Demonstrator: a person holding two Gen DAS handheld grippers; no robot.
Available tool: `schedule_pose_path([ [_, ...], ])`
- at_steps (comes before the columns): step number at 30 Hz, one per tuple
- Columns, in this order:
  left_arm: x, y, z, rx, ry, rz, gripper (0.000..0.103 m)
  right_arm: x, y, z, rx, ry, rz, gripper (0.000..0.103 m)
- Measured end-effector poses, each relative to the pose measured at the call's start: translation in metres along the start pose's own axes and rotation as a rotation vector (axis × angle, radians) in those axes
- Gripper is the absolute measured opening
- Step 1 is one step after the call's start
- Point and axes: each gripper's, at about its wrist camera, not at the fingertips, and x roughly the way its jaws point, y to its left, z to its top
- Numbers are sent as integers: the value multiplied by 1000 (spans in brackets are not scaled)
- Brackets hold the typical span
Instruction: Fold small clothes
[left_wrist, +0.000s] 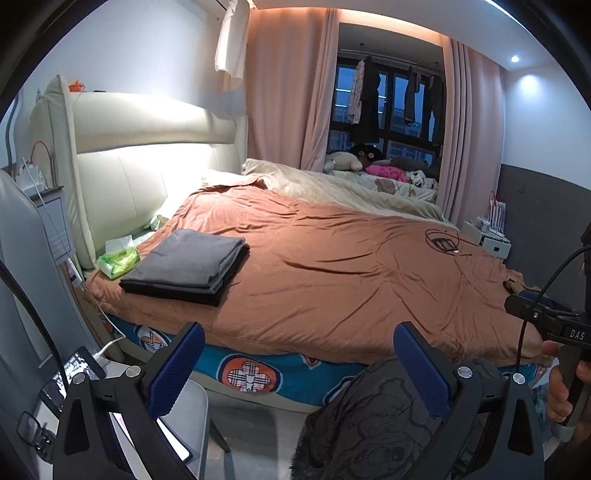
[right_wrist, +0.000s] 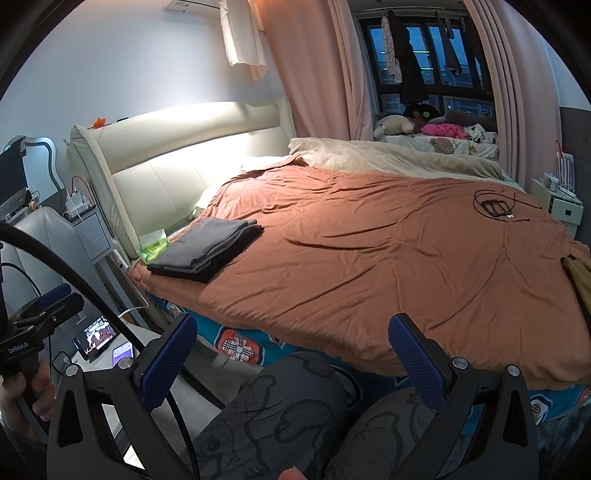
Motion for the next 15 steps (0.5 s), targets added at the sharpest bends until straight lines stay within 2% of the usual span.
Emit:
schedule_pose_path([
  [15, -1, 0, -2, 0, -2, 0, 103, -3, -3, 2, -15, -8, -15, 103],
])
